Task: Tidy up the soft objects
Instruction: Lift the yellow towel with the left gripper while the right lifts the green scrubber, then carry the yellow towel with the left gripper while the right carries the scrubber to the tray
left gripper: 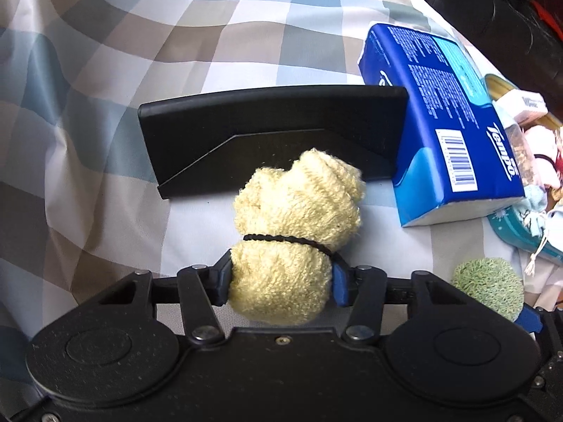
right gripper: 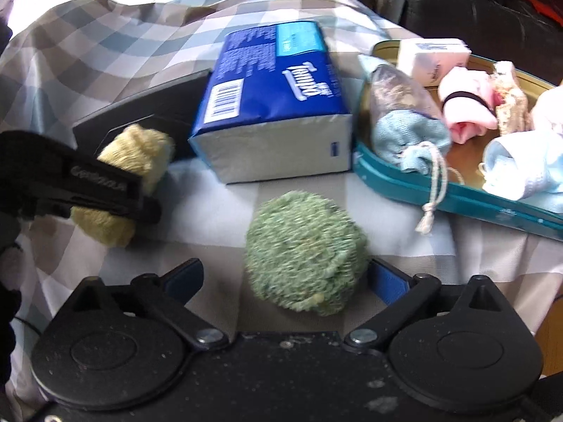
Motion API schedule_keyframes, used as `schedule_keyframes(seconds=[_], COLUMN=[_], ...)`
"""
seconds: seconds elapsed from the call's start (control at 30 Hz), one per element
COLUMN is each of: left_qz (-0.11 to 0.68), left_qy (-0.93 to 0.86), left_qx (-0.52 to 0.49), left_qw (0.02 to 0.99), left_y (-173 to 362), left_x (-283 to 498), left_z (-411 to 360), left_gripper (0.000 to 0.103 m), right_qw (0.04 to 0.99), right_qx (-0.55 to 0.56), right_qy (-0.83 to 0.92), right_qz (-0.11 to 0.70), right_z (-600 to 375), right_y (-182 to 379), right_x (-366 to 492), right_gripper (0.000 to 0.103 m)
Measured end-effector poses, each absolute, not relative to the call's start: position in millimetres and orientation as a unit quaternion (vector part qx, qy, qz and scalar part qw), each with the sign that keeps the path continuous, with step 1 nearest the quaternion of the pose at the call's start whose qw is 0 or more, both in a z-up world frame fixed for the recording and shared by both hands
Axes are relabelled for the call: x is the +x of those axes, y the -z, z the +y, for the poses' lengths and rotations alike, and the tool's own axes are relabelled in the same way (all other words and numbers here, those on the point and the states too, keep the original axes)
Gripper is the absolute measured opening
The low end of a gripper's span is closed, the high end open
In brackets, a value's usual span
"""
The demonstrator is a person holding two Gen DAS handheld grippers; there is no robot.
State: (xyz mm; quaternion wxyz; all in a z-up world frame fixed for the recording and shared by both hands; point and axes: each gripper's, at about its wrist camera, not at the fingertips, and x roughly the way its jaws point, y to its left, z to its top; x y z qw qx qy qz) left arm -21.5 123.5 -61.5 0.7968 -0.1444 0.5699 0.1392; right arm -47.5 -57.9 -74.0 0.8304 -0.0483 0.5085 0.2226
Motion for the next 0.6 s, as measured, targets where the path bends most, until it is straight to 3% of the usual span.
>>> schedule_keyframes(seconds=[0.07,0.13,0.2,0.6], left_qz=[0.567,0.565,0.561,0.525], left_qy=[-0.138,-0.134,-0.130,-0.087], left_qx=[-0.150,-0.154,-0.152,-0.121], left_qw=[0.798,0.800,0.803,0.838], left_y=[59.6,57.1,53.2,10.4], left_x=[-24.5,-27.6,-32.2,-47.9], left_z=[126.4,127.5,128.7,102.7], left_gripper=[0.048,0.047,0.047,0.046], right_qw=[0.832,0.833,0.832,0.841], right_qx=[-0.043,-0.038,-0.038,-0.014], right_qy=[-0.214,-0.209,-0.215,-0.257], right_qz=[0.510,0.511,0.510,0.476], right_z=[-62.8,-67.6,-71.0,-93.8], right_y=[72.7,70.2,67.3,21.1], right_x=[-43.2,-41.6,-42.3,-61.7], right_gripper=[0.087,0.070,0.061,0.059])
